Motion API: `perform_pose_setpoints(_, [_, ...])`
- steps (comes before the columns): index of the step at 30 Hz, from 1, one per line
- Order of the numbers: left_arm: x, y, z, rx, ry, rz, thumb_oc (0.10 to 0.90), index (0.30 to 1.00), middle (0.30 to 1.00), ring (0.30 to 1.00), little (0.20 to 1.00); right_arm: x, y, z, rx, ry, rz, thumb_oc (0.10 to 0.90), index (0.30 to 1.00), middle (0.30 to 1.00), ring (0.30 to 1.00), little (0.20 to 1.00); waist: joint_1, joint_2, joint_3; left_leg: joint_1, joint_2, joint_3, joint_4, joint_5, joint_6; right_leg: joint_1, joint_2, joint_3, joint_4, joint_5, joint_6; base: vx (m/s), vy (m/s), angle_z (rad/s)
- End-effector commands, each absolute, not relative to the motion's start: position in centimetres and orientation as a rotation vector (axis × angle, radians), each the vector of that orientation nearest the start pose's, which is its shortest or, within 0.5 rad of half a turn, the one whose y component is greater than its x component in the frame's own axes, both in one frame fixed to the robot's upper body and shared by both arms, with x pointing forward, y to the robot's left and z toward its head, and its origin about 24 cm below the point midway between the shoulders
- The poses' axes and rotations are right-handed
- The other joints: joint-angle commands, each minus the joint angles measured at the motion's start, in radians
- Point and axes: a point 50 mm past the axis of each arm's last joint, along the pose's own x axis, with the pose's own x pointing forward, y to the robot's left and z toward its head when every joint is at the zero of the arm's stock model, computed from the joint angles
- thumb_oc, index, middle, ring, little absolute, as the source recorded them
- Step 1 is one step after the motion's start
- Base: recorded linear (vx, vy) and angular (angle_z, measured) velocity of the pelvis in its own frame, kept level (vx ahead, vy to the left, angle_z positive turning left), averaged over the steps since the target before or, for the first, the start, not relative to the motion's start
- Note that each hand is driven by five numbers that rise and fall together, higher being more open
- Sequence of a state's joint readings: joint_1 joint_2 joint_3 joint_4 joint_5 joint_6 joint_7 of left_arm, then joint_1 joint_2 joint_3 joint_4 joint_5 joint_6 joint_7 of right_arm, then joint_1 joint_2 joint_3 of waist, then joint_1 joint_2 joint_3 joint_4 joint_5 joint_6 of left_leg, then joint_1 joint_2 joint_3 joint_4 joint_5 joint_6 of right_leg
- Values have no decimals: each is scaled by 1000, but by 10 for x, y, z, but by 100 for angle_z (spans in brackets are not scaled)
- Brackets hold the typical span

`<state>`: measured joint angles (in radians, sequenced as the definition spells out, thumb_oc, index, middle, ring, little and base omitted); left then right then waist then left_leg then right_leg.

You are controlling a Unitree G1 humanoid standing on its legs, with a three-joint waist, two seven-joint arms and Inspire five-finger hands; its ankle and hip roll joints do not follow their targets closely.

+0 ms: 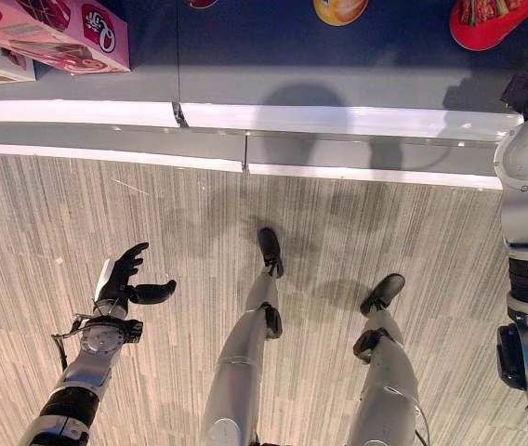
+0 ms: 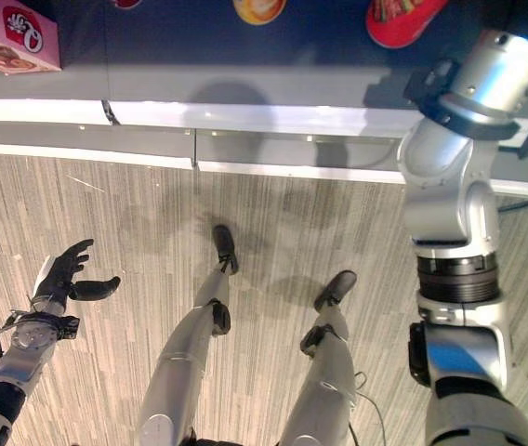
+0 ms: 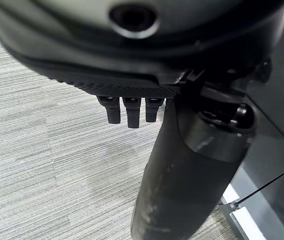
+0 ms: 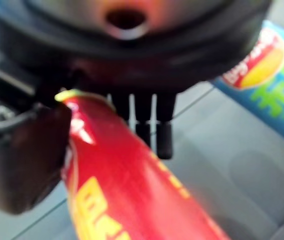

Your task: Put the goods on the table back onto the shelves and tidy them up.

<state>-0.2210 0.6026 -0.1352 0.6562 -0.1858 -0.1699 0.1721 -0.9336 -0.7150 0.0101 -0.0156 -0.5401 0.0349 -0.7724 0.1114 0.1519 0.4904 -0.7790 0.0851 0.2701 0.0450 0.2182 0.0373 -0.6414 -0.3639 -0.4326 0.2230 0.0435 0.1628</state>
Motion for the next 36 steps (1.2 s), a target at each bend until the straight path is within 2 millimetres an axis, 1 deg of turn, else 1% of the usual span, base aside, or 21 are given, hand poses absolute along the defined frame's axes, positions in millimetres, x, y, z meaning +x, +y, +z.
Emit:
perform_pose_setpoints(1, [258, 320, 12, 509, 253, 350, 800, 900, 900, 900, 900, 241, -203, 387, -687, -1550, -978, 800, 900, 900, 900, 900, 28, -2, -87, 166, 125, -6, 65, -233, -208, -29, -104, 64, -76, 212, 99, 0, 0, 0])
perform_pose_setpoints(6, [261, 320, 14, 505, 245, 354, 800, 900, 900, 900, 900, 239, -199, 388, -673, -1569, -960, 800, 900, 900, 900, 900, 32, -8, -84, 168, 129, -1, 66, -231, -212, -21, -101, 51, -89, 219, 99, 0, 0, 0])
perform_pose_setpoints(14, [261, 320, 13, 500, 248, 356, 800, 900, 900, 900, 900, 238, -197, 387, -672, -1573, -942, 800, 900, 900, 900, 900, 31, -7, -85, 167, 135, 3, 72, -232, -213, -17, -100, 50, -90, 218, 99, 0, 0, 0])
perform_pose_setpoints(22, [259, 317, 9, 493, 257, 349, 800, 900, 900, 900, 900, 235, -192, 380, -669, -1589, -895, 800, 900, 900, 900, 900, 26, -10, -91, 167, 140, 4, 73, -234, -216, -15, -96, 50, -96, 216, 99, 0, 0, 0])
perform_pose_setpoints(36, [260, 316, 10, 489, 248, 357, 800, 900, 900, 900, 900, 234, -184, 371, -666, -1600, -835, 800, 900, 900, 900, 900, 19, -13, -92, 171, 143, 8, 79, -240, -217, -9, -91, 49, -109, 224, 99, 0, 0, 0])
